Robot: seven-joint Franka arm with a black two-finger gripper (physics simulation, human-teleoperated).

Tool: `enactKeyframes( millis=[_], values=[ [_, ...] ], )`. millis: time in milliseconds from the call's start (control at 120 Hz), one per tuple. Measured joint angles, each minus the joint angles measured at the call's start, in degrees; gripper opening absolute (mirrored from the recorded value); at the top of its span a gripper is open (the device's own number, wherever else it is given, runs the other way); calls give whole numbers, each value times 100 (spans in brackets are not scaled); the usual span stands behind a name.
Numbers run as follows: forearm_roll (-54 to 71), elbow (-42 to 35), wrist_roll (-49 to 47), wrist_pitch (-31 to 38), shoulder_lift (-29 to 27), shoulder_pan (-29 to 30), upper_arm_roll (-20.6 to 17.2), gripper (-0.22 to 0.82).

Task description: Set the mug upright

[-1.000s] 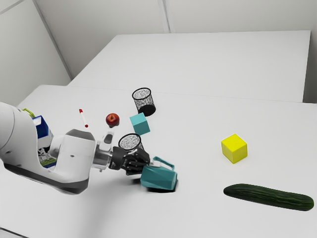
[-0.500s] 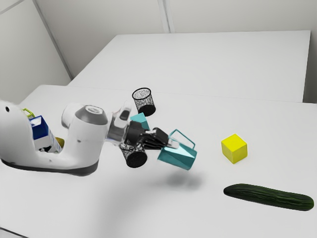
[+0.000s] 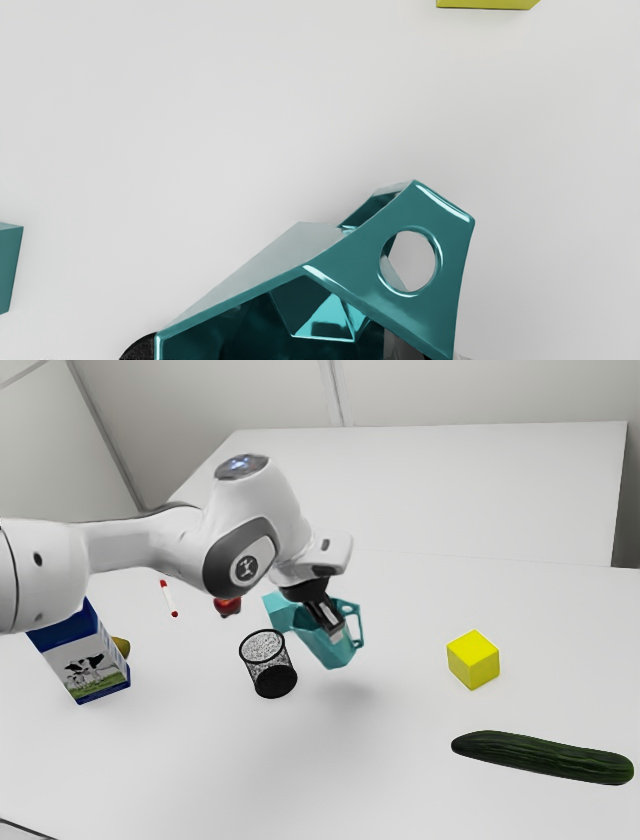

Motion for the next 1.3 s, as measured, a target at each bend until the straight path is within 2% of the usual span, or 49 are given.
enactKeyframes(
  millis=[375,408,575,683,800,933,1058,1158,1300],
  values=[
    [703,32,-1907,-346,475,-434,-105,-18],
    [712,30,-2026,-361,483,-395,-103,-14],
    [713,-4,-2558,-412,518,-8,-95,22],
    [710,-12,-2838,-429,521,166,-94,38],
    [711,-2,-3087,-437,521,150,-94,47],
    [714,15,-3318,-454,434,14,-97,53],
    [690,25,-3457,-618,-76,-79,-94,57],
    [603,762,-3290,-1228,-471,-53,73,58],
    [356,2551,-2704,-2507,-337,60,330,59]
  ],
)
